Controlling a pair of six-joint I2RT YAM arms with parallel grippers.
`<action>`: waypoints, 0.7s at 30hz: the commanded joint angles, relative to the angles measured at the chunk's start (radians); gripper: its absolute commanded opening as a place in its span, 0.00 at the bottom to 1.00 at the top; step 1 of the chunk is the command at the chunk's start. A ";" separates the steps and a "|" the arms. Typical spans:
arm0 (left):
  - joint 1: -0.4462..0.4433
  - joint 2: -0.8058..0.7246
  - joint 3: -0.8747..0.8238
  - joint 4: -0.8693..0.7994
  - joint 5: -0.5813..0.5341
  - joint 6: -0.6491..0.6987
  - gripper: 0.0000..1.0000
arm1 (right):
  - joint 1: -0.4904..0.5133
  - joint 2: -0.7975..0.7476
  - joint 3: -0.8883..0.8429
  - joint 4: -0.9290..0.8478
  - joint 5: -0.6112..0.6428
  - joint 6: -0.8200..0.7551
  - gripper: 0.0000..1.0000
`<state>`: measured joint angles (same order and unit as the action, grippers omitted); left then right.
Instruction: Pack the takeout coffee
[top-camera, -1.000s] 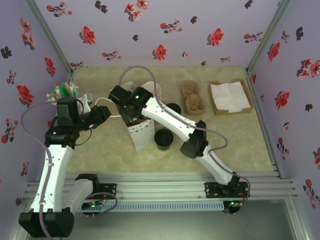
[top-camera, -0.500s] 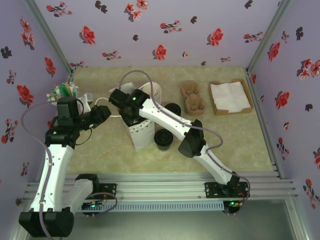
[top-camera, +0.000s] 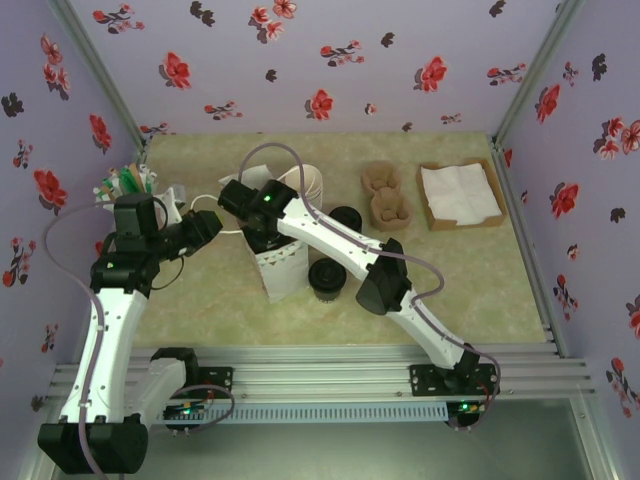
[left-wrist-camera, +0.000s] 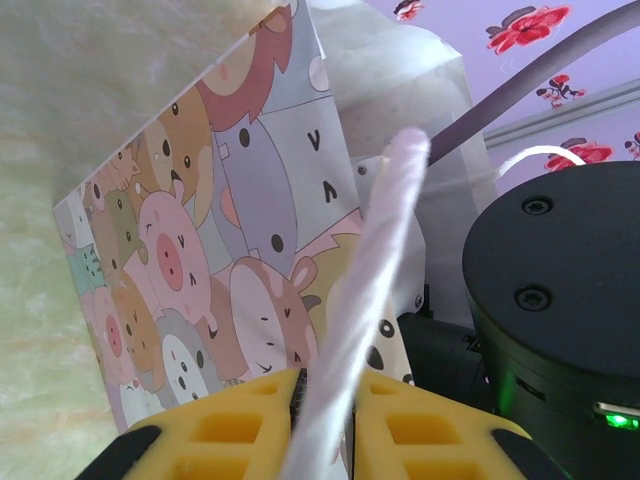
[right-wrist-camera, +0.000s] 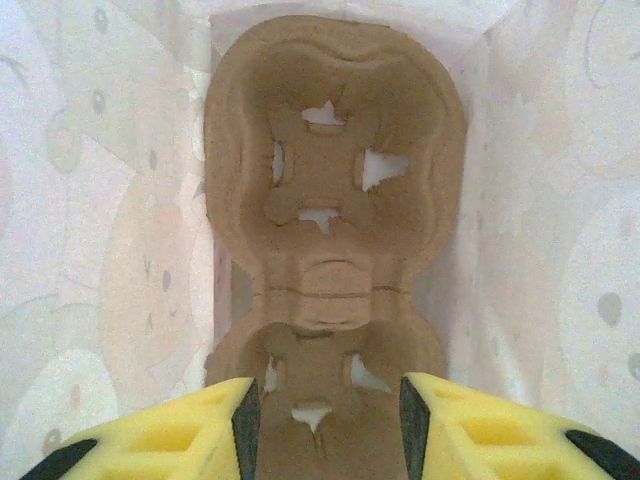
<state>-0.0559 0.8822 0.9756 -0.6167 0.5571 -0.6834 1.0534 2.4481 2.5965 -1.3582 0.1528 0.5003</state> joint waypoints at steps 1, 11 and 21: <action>0.007 -0.018 -0.018 0.023 -0.007 -0.009 0.20 | -0.005 0.011 0.012 0.006 -0.010 0.006 0.45; 0.007 -0.008 0.000 -0.003 -0.017 0.009 0.28 | -0.004 -0.028 0.024 -0.013 0.010 -0.001 0.57; 0.007 -0.014 -0.011 0.010 -0.030 -0.009 0.38 | -0.006 -0.060 0.033 -0.004 0.012 -0.018 0.73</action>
<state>-0.0559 0.8749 0.9634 -0.6132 0.5373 -0.6865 1.0534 2.4401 2.6022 -1.3582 0.1535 0.4965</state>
